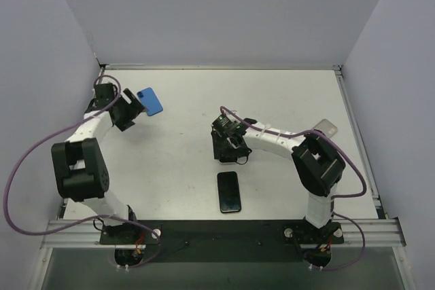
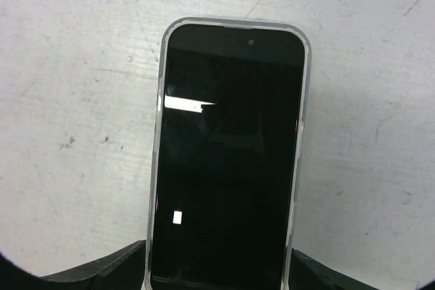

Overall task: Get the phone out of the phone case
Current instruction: Pick up the phone at the center of the board.

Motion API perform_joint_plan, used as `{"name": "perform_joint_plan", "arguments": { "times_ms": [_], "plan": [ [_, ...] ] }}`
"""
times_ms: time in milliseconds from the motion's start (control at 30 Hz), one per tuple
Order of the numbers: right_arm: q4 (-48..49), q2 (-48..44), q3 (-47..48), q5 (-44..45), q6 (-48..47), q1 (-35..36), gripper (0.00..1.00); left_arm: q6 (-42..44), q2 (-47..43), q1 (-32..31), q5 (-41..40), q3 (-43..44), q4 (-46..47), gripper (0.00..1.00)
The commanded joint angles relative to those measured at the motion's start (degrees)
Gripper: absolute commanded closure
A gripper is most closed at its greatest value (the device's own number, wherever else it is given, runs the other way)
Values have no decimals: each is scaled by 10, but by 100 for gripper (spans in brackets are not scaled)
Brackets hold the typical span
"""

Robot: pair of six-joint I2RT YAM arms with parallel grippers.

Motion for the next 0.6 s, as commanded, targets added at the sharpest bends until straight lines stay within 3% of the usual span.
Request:
{"name": "perform_joint_plan", "arguments": {
  "times_ms": [0,167,467,567],
  "plan": [
    [30,-75,-18,-21,0,1,100,1,-119,-88,9,-61,-4,10],
    [50,-118,-56,-42,10,-2,100,-118,-145,-187,153,-168,141,10],
    [67,-144,-77,-75,16,0,100,-286,-69,-303,210,-256,415,10],
    [71,-155,-87,-76,17,0,100,-299,-41,-325,204,-258,441,10]
  ]
}}
